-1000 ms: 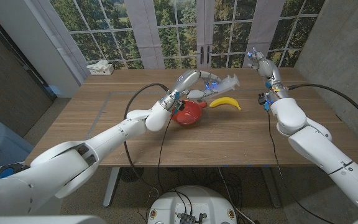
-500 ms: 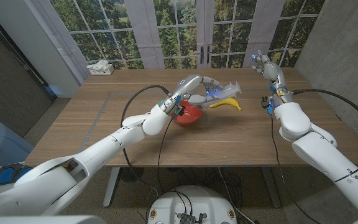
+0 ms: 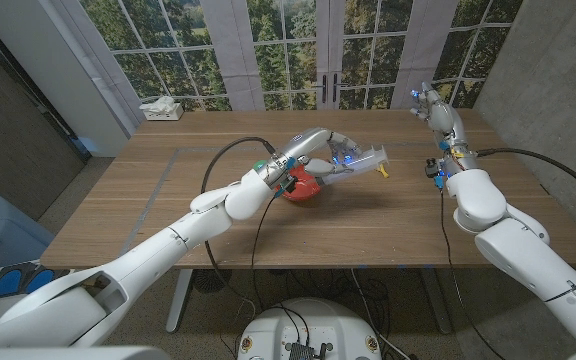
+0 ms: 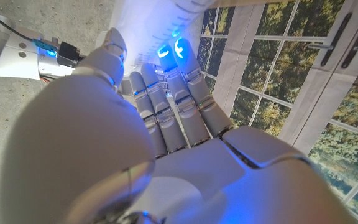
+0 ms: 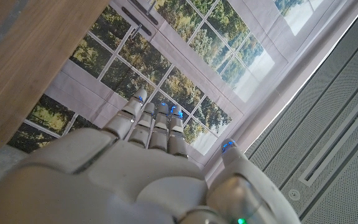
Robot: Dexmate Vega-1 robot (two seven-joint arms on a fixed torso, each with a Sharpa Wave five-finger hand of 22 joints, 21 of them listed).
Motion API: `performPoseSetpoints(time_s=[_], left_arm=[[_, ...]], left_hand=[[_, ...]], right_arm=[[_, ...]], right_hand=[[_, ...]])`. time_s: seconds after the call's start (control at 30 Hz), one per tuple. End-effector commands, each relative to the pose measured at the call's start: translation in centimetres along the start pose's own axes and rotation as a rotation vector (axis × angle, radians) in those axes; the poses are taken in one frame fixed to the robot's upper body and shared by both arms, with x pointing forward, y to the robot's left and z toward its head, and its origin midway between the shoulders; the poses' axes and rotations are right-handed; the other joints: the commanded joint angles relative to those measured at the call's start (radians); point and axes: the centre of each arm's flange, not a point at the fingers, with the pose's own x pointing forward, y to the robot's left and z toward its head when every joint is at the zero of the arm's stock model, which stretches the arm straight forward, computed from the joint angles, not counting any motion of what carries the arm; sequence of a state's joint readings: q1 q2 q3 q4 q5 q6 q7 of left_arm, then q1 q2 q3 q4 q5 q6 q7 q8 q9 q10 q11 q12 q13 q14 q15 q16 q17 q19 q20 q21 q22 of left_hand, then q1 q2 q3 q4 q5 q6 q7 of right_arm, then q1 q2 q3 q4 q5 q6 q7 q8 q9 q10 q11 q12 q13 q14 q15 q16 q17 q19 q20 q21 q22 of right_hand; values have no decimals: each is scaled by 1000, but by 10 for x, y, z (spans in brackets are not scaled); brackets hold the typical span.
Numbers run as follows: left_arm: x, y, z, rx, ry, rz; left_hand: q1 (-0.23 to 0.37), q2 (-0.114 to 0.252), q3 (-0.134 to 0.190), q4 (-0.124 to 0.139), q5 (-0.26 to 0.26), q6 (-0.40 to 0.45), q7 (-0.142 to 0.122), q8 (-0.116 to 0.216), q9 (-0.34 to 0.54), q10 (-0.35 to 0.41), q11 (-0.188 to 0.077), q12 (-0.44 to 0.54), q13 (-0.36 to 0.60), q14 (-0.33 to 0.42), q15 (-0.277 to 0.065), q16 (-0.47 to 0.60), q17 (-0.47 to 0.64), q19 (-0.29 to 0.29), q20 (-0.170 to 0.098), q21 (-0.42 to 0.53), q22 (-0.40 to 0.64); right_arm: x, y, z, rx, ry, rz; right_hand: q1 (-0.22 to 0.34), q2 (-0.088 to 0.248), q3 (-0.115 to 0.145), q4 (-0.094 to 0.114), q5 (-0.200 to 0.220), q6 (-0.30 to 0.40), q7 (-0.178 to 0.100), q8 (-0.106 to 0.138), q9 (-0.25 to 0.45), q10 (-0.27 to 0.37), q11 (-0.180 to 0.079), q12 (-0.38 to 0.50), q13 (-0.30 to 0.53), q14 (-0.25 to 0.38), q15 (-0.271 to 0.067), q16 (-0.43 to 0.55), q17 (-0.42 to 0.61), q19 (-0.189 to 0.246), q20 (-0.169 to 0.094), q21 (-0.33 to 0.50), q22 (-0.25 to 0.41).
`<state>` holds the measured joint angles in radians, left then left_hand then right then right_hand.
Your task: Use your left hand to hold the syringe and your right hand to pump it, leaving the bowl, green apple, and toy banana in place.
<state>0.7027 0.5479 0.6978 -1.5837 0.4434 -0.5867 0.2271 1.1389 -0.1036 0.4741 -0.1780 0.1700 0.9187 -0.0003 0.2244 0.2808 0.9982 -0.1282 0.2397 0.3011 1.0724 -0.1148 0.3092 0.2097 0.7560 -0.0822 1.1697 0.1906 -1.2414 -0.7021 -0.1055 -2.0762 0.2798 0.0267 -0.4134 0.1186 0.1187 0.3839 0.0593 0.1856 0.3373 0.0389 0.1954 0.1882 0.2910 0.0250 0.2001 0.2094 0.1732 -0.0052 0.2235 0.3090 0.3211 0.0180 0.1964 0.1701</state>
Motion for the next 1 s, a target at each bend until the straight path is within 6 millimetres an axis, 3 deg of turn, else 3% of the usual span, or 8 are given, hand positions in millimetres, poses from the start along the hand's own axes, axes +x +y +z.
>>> performPoseSetpoints(time_s=[0.03, 1.0], left_arm=[[0, -8, 0, -77, 74, -144], [17, -24, -6, -29, 156, -428]], left_hand=[[223, 210, 7, 0, 8, 1, 10, -4, 6, 6, 5, -1, 2, 87, -126, 1, 6, -6, -125, 9, -1], [225, 209, 13, -1, 11, -5, 19, -11, 8, 6, 11, -4, 0, 84, -126, -4, 5, -11, -124, 17, -6]], right_arm=[[0, 2, -2, 7, 4, 8], [0, 2, -9, 14, 19, 3]], right_hand=[[5, 33, 2, -1, 1, 1, -2, 3, 2, -3, 2, 1, 0, -3, 1, 7, 2, 2, 4, -3, 3], [3, 32, 1, -2, 1, -2, -2, 2, 2, -4, 3, 2, 0, -4, 3, 10, 3, 1, 6, -2, 3]])
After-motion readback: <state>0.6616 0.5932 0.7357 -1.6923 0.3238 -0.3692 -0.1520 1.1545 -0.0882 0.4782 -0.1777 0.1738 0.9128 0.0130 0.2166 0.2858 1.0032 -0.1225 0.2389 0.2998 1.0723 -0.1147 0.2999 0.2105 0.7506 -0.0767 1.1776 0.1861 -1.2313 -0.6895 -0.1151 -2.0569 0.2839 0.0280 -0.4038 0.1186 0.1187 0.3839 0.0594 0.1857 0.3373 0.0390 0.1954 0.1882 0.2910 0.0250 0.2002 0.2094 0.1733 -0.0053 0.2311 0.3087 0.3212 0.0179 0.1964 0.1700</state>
